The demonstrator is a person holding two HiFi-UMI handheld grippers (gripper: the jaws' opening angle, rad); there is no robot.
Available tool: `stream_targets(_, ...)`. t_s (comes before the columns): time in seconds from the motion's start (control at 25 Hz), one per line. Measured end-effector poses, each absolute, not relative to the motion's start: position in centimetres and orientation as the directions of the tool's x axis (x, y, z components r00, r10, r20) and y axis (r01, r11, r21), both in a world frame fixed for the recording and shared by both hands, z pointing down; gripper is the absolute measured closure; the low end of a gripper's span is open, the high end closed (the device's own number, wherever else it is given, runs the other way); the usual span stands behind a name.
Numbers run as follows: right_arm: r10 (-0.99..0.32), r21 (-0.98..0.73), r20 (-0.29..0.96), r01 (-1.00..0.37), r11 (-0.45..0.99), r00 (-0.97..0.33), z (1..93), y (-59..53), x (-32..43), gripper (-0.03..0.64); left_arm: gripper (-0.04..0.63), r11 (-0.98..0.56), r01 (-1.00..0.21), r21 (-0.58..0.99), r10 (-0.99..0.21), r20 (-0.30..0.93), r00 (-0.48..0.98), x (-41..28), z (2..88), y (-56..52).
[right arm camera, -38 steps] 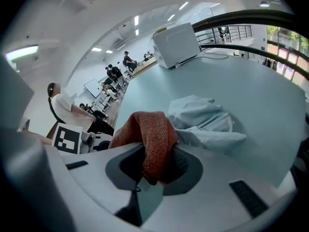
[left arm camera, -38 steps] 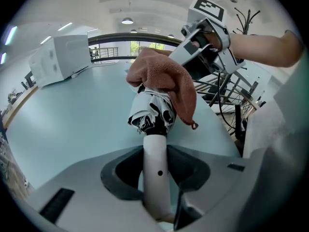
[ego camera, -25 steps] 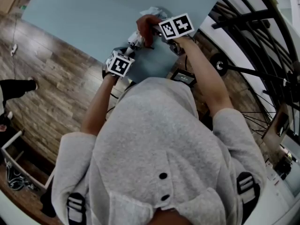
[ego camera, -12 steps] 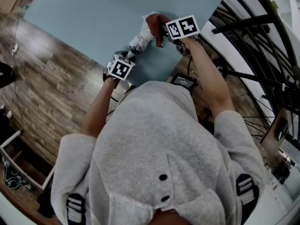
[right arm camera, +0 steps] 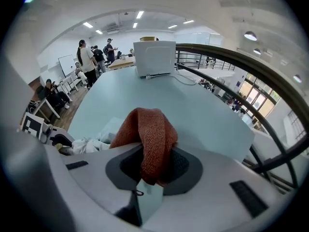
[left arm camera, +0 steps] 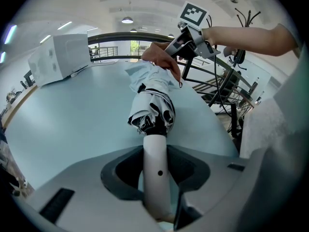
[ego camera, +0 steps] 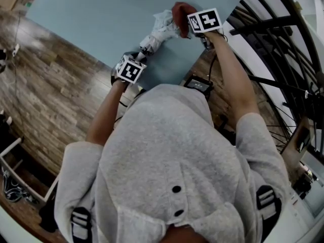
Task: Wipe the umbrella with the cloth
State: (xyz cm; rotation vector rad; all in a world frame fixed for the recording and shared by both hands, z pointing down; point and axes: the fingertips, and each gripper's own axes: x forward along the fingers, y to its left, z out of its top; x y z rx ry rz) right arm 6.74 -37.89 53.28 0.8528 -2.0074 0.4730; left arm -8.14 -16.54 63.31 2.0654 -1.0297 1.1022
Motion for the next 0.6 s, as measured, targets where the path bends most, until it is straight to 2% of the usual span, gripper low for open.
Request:
stream_targets(0.32,-0.453,0.080,0.823,-0.719,0.691,-0.343,51.1,-41.1,7.4,0.543,0.439,-0.534,-0.835,0.133,-0.356,0.860,0.365,-7.9,63.3,-16.2)
stream_targets(0.6,-0.518,0.168,0.781,-0.681,0.713,-0.349,47.9,-45.0,4.5,0.543,0.439,-0.529,-0.839,0.129,-0.362,0.859,0.361,-7.9,63.2,-16.3)
